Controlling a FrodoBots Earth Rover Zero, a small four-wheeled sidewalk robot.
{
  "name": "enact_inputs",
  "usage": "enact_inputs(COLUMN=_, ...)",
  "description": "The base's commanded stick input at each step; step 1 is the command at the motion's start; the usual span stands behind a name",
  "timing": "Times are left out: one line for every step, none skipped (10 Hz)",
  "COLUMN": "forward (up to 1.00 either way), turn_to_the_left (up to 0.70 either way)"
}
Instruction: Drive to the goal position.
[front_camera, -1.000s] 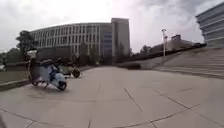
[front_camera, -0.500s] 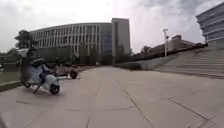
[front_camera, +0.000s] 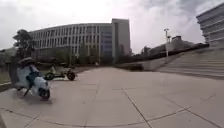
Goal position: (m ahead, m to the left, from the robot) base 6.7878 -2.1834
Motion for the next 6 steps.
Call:
enact_inputs(forward=0.7, turn_to_the_left=0.0)
enact_inputs(forward=0.7, turn_to_the_left=0.0)
enact_inputs(forward=0.7, turn_to_the_left=0.0)
enact_inputs(forward=0.7, turn_to_the_left=0.0)
enact_inputs(forward=0.7, turn_to_the_left=0.0)
enact_inputs(forward=0.7, turn_to_the_left=0.0)
